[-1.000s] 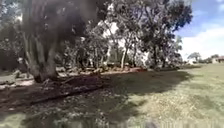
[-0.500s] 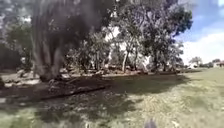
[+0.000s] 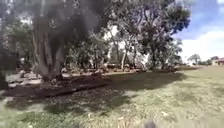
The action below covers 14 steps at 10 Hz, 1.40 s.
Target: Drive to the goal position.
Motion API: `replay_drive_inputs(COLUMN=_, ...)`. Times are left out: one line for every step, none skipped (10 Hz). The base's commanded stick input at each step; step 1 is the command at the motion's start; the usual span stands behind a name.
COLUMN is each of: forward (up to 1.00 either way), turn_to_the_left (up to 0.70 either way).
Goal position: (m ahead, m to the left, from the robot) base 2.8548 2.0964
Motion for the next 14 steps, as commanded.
replay_drive_inputs(forward=0.5, turn_to_the_left=0.0)
replay_drive_inputs(forward=0.5, turn_to_the_left=-0.01)
replay_drive_inputs(forward=0.5, turn_to_the_left=-0.14)
replay_drive_inputs(forward=0.5, turn_to_the_left=-0.43)
replay_drive_inputs(forward=0.5, turn_to_the_left=-0.5)
replay_drive_inputs(forward=0.5, turn_to_the_left=-0.5)
replay_drive_inputs(forward=0.5, turn_to_the_left=-0.5)
replay_drive_inputs(forward=0.5, turn_to_the_left=-0.5)
replay_drive_inputs(forward=0.5, turn_to_the_left=-0.5)
replay_drive_inputs(forward=0.5, turn_to_the_left=-0.23)
replay_drive_inputs(forward=0.5, turn_to_the_left=0.0)
replay_drive_inputs(forward=0.5, turn_to_the_left=0.0)
replay_drive_inputs(forward=0.5, turn_to_the_left=0.0)
replay_drive_inputs(forward=0.5, turn_to_the_left=0.0)
